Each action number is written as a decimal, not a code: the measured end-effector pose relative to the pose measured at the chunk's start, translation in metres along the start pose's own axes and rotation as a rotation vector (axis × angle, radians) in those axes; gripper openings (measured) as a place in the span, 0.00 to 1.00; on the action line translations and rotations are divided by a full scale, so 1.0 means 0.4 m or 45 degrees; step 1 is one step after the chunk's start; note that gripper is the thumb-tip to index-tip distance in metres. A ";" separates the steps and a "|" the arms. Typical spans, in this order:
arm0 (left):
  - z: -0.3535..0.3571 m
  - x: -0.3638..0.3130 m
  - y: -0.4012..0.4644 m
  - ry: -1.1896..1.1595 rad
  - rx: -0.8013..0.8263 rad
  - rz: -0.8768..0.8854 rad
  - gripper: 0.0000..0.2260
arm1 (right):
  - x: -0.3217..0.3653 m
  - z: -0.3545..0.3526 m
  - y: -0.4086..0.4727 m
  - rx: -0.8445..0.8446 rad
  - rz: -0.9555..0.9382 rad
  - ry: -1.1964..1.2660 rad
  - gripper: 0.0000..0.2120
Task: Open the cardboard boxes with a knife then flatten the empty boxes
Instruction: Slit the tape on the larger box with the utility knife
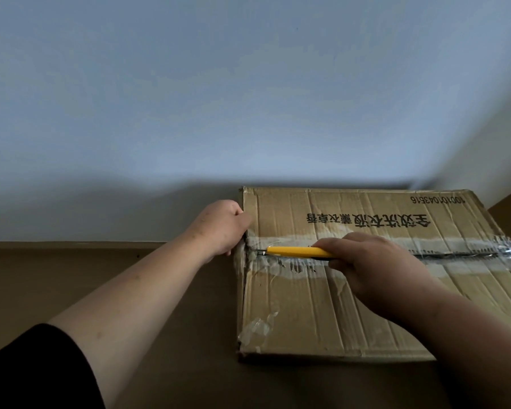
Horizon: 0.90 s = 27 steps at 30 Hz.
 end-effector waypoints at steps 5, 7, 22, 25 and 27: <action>0.003 0.000 0.001 -0.008 -0.018 0.006 0.11 | -0.019 -0.006 0.002 0.002 0.028 -0.003 0.15; 0.004 0.001 0.002 -0.012 -0.024 0.006 0.11 | -0.018 -0.003 0.004 -0.008 0.013 0.024 0.15; 0.004 0.006 0.009 0.020 -0.045 0.026 0.11 | 0.019 0.007 0.018 -0.047 -0.033 0.035 0.15; 0.007 0.007 0.013 0.007 -0.041 0.035 0.11 | 0.026 0.005 0.018 -0.067 -0.077 -0.032 0.15; 0.008 0.009 0.014 0.010 -0.036 0.037 0.11 | 0.017 0.000 0.016 -0.054 -0.069 -0.074 0.14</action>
Point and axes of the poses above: each hand's wrist, its own y-axis towards the middle knuckle, its own z-axis out of the palm, x = y × z, the point moved 6 cm from there along y, towards the middle knuckle, and after that the axes turned 7 degrees about y, right-handed, at the moved point
